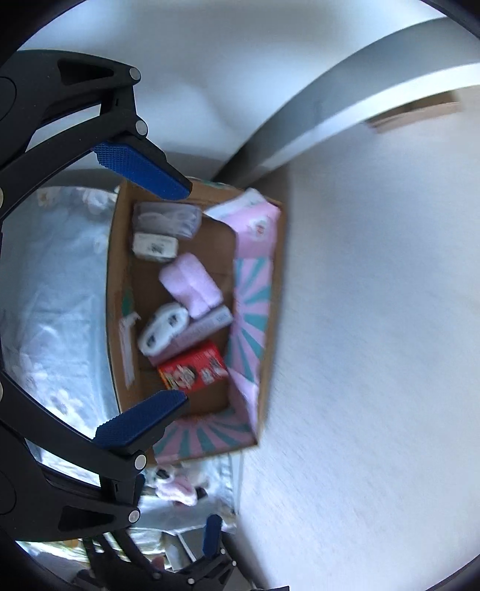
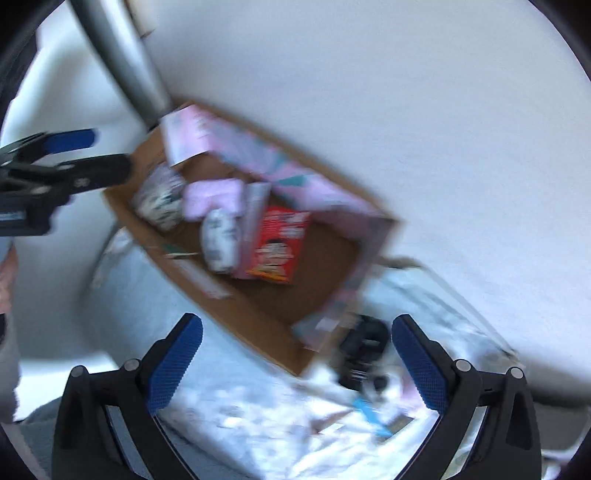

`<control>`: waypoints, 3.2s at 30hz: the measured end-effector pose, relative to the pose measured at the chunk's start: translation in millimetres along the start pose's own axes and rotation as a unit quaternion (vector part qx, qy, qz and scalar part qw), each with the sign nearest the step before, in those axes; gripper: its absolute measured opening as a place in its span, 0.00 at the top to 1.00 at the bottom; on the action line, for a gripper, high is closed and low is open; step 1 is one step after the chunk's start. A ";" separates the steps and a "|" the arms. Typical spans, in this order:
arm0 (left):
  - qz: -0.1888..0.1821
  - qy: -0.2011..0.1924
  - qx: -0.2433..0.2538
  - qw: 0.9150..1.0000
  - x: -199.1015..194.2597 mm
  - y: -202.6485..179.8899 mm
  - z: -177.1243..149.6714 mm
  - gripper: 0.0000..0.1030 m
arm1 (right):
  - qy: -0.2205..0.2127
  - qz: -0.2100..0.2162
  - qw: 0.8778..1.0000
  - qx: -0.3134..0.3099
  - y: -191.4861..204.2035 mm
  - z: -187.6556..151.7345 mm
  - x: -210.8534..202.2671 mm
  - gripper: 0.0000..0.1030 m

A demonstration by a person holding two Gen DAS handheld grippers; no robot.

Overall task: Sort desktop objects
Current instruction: 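Move both tools back over the bedsheet toward the remaining items, then grasp the panda sock with left tool while right tool grasps red lipstick, then carry sock and lipstick into the cardboard box and open both tools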

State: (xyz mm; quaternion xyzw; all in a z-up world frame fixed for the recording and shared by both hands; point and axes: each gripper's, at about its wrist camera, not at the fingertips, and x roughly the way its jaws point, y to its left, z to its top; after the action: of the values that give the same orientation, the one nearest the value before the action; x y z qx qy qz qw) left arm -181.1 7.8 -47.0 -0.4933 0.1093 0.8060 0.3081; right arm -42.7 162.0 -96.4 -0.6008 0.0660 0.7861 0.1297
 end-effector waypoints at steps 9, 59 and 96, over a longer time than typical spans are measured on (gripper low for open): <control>-0.024 -0.031 0.078 0.996 -25.3 -85.5 1.3 0.00 | -0.028 -0.058 0.996 0.066 -100.2 -69.5 -47.2 0.01; -0.036 0.119 0.362 0.924 194.3 -321.3 -127.4 0.43 | 0.026 0.043 0.993 0.105 -244.3 -171.6 121.4 0.70; -0.120 0.053 0.287 0.949 57.7 -280.8 -40.4 0.57 | 0.015 -0.002 0.993 0.116 -208.7 -153.2 1.9 0.82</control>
State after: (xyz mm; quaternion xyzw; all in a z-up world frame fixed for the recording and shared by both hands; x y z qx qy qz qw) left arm -0.6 231.6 -80.7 -0.4354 0.2927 0.6704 0.5247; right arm 158.0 322.3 -128.6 -0.5935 0.1579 0.7637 0.1989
